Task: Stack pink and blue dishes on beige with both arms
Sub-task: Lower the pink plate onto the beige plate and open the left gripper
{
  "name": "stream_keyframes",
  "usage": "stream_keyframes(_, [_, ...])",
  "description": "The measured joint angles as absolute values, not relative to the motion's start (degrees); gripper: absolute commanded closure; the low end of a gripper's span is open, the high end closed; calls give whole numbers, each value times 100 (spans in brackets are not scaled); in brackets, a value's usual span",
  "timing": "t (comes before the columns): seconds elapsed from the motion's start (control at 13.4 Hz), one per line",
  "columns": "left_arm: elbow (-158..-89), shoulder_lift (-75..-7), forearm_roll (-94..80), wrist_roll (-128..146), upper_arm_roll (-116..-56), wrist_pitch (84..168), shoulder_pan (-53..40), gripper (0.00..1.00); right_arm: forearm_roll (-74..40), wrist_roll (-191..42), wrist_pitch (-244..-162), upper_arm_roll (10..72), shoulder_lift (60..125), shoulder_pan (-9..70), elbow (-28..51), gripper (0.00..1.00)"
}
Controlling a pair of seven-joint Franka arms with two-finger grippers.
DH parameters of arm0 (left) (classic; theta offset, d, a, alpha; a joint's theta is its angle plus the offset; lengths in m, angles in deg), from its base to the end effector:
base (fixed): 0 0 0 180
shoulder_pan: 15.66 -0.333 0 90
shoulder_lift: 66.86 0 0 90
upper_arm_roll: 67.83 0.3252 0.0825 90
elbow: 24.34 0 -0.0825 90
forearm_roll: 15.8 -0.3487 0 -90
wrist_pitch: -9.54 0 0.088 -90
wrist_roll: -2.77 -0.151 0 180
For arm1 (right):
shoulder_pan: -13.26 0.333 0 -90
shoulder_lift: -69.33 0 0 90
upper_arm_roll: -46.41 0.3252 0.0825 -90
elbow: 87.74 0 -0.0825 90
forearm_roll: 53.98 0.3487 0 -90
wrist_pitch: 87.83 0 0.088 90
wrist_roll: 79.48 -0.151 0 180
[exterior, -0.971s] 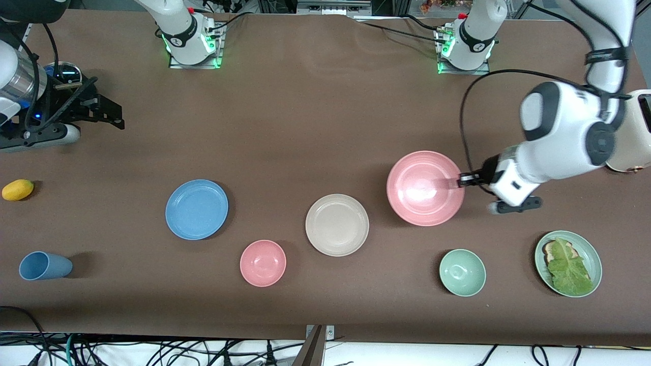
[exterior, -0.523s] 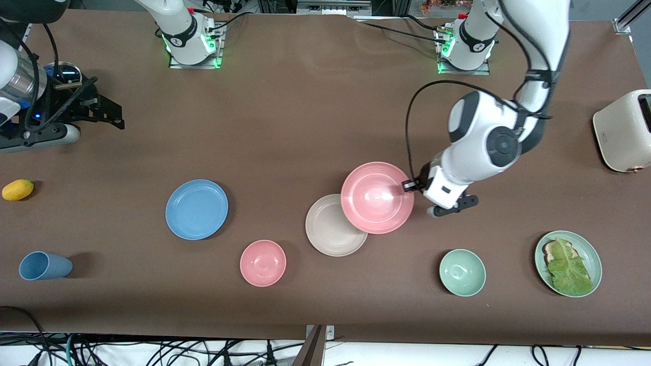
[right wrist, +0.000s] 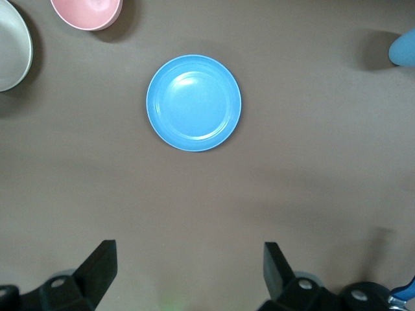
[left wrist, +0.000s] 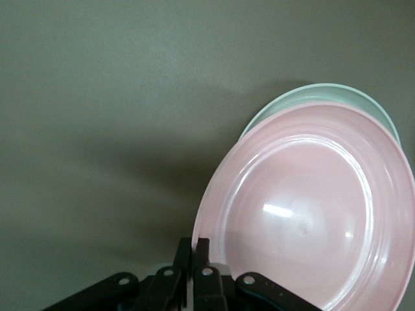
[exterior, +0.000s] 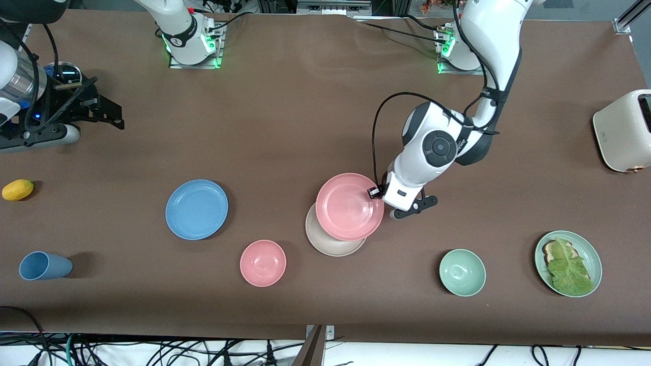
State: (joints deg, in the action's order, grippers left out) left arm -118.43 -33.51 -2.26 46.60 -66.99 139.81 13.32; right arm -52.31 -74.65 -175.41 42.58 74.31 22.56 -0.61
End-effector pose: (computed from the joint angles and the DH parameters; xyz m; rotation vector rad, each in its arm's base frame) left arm 0.5847 -0.3295 0.2676 2.9035 0.6187 -0.0942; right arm 0.5347 0.0572 0.5621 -3.1037 -0.2799 0.1232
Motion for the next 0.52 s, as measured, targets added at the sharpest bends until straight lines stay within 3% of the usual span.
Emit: stream_keyframes(0.52, [-11668,-2874,-243,5089,-6695,14493,1548,100,-5231,-7465,-17541,4257,7431,2255,-61,0])
